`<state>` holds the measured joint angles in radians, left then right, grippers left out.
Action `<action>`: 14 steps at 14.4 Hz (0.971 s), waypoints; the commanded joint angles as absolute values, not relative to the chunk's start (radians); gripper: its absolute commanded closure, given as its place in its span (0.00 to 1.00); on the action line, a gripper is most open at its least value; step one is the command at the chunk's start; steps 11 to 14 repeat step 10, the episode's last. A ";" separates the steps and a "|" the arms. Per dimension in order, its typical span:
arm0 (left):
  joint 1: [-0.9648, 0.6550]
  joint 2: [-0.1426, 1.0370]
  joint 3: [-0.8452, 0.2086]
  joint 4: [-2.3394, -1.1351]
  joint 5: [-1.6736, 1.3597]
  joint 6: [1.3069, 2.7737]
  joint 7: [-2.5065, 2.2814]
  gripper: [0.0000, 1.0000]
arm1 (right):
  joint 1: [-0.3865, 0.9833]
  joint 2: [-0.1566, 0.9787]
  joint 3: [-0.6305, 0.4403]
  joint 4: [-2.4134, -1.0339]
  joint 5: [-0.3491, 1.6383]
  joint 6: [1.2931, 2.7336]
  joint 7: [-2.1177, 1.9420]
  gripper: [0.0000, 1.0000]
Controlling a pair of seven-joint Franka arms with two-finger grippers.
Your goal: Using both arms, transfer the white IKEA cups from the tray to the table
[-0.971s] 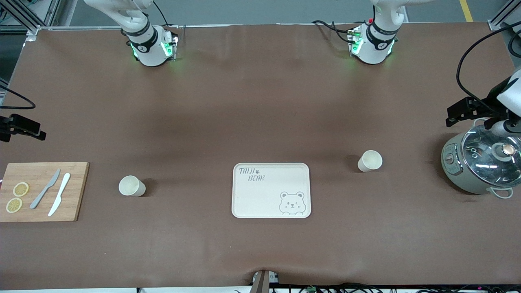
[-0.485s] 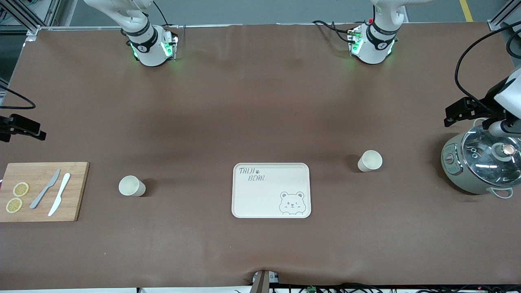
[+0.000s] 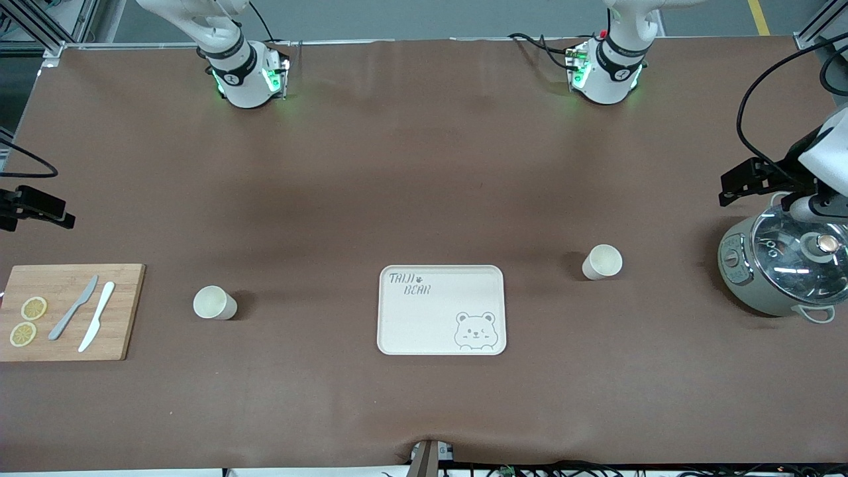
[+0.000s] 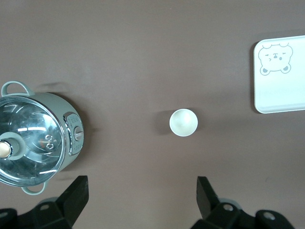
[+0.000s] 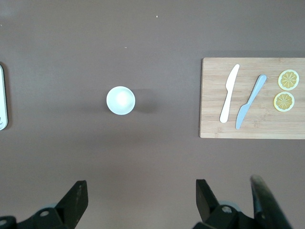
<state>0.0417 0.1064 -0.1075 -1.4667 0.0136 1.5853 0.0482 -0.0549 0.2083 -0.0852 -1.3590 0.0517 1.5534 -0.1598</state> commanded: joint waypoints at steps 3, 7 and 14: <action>0.040 0.118 -0.110 -1.457 0.012 1.589 0.049 0.00 | -0.074 0.204 -0.067 -1.361 0.049 1.555 -0.152 0.00; 0.044 0.126 -0.110 -1.456 0.012 1.591 0.049 0.00 | -0.074 0.204 -0.067 -1.361 0.048 1.555 -0.152 0.00; 0.049 0.133 -0.109 -1.456 0.011 1.598 0.058 0.00 | -0.074 0.204 -0.068 -1.361 0.048 1.555 -0.152 0.00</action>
